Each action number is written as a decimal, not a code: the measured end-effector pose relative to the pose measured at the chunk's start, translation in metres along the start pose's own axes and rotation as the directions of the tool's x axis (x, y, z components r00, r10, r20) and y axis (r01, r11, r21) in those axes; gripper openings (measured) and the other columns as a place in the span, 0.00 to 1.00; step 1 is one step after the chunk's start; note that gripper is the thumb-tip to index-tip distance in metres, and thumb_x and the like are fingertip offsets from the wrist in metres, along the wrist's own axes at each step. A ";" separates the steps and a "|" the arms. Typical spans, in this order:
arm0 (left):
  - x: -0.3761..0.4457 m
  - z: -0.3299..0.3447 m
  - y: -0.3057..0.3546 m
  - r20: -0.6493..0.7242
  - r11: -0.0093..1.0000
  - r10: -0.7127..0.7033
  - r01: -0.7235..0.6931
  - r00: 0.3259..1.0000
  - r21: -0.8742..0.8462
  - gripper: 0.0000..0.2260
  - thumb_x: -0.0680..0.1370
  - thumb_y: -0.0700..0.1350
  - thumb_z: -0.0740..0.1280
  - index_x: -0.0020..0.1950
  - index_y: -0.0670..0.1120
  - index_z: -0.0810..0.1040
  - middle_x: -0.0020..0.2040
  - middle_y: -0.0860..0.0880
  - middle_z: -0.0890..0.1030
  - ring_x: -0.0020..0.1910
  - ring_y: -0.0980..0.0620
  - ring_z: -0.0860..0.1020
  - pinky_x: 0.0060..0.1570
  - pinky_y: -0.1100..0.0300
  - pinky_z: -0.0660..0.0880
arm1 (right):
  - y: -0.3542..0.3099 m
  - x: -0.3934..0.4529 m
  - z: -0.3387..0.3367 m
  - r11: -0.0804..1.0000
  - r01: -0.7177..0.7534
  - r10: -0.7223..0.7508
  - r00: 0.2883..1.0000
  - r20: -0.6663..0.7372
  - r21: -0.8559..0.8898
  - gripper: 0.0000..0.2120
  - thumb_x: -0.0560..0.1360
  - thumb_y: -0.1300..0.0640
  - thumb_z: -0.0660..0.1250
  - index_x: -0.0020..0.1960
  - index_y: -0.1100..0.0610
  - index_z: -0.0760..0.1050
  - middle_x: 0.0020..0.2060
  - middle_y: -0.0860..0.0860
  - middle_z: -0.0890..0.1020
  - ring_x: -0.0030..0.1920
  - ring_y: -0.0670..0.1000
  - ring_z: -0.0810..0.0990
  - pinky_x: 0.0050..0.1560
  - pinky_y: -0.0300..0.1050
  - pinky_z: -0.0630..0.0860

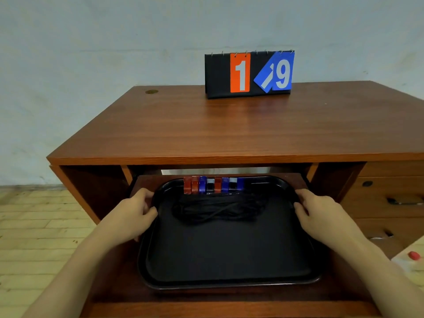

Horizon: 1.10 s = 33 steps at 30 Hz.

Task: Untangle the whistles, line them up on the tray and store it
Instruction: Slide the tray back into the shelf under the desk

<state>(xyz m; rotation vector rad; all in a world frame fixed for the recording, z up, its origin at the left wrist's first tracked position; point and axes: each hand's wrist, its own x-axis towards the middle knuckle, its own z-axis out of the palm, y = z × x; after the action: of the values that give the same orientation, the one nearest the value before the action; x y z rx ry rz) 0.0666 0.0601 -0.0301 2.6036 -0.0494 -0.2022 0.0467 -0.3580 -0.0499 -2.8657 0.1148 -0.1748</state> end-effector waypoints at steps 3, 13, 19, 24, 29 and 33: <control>0.006 -0.002 0.002 0.005 1.000 0.008 -0.008 1.000 -0.018 0.12 0.84 0.47 0.62 0.68 0.51 0.67 0.36 0.47 0.83 0.28 0.50 0.83 0.28 0.57 0.81 | -0.005 0.001 0.000 0.994 0.003 -0.011 0.997 -0.073 -0.108 0.20 0.82 0.47 0.60 0.73 0.51 0.69 0.38 0.45 0.80 0.35 0.49 0.81 0.31 0.44 0.75; 0.051 -0.008 0.001 -0.321 0.982 0.115 -0.059 0.940 0.179 0.09 0.83 0.54 0.61 0.53 0.52 0.78 0.31 0.54 0.78 0.30 0.51 0.78 0.30 0.55 0.74 | -0.024 0.033 -0.004 0.955 0.008 -0.113 0.933 -0.340 -0.295 0.11 0.80 0.50 0.63 0.56 0.51 0.81 0.47 0.46 0.79 0.37 0.52 0.80 0.25 0.39 0.63; 0.065 -0.026 0.006 -0.380 0.966 0.259 -0.244 0.888 0.087 0.18 0.83 0.51 0.65 0.34 0.57 0.83 0.24 0.58 0.77 0.23 0.52 0.74 0.27 0.55 0.72 | -0.045 0.054 -0.014 0.891 0.418 -0.450 0.759 -0.471 -0.179 0.09 0.82 0.54 0.61 0.49 0.52 0.80 0.42 0.44 0.78 0.33 0.42 0.71 0.25 0.36 0.67; 0.071 -0.032 0.017 -0.414 0.897 0.411 -0.441 0.812 0.025 0.17 0.83 0.48 0.66 0.34 0.53 0.84 0.24 0.53 0.76 0.25 0.53 0.75 0.29 0.65 0.67 | -0.044 0.076 -0.010 0.696 0.705 -0.694 0.612 -0.378 -0.135 0.10 0.81 0.50 0.65 0.51 0.55 0.82 0.45 0.47 0.79 0.44 0.49 0.77 0.35 0.43 0.76; 0.068 -0.035 0.040 -0.518 0.835 0.499 -0.545 0.694 0.075 0.17 0.82 0.46 0.65 0.34 0.47 0.83 0.26 0.57 0.76 0.28 0.57 0.75 0.31 0.72 0.63 | -0.057 0.081 -0.005 0.554 0.825 -0.817 0.511 -0.269 -0.115 0.15 0.79 0.43 0.70 0.53 0.55 0.83 0.48 0.49 0.79 0.46 0.50 0.77 0.40 0.44 0.76; 0.065 -0.024 0.055 -0.566 0.791 0.552 -0.599 0.613 0.122 0.16 0.81 0.44 0.65 0.34 0.43 0.80 0.29 0.52 0.74 0.29 0.55 0.73 0.32 0.62 0.67 | -0.060 0.088 -0.004 0.489 0.861 -0.846 0.429 -0.317 -0.142 0.11 0.80 0.51 0.69 0.49 0.58 0.84 0.45 0.53 0.81 0.44 0.53 0.77 0.42 0.45 0.75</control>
<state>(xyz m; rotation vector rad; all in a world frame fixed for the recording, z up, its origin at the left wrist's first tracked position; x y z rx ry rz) 0.1351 0.0201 0.0093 2.3052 -0.6451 0.8113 0.1371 -0.3099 -0.0208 -2.4940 -1.3138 -0.8664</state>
